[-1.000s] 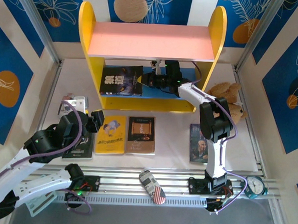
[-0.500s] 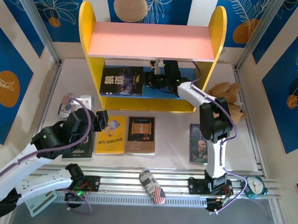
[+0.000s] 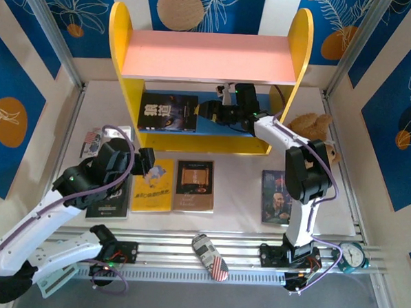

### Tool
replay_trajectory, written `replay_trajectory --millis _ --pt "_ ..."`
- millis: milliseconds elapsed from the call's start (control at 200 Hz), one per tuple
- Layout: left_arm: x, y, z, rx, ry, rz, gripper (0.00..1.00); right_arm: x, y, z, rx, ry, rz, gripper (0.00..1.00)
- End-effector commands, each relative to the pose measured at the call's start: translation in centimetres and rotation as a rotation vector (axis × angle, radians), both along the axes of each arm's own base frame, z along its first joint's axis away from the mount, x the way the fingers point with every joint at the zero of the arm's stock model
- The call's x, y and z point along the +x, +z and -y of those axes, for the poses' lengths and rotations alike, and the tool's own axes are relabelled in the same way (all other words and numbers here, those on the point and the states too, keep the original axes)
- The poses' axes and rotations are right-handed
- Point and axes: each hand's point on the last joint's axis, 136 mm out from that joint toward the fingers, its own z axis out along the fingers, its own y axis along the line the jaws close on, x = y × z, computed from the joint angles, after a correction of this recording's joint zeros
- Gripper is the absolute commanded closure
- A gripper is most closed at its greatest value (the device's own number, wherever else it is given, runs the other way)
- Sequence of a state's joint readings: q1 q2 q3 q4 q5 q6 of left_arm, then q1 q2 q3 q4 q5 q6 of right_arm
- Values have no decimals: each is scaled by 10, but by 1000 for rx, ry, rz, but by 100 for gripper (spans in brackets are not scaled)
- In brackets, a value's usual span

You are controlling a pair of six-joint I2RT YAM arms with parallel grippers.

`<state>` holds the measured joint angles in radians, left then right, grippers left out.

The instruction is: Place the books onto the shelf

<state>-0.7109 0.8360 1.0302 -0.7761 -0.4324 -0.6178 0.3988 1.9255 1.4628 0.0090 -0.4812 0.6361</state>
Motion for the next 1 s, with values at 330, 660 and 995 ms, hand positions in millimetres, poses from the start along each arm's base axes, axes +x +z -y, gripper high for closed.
replay_trajectory --millis 330,660,995 --pt "12 -21 3 -59 -39 -76 28 -57 4 -4 -46 50 18 42" --pt "6 -26 -1 -82 -28 -77 27 -69 3 -12 -51 76 23 42" --pt "4 -28 -1 -88 -28 -81 27 -70 2 -20 -47 97 21 42"
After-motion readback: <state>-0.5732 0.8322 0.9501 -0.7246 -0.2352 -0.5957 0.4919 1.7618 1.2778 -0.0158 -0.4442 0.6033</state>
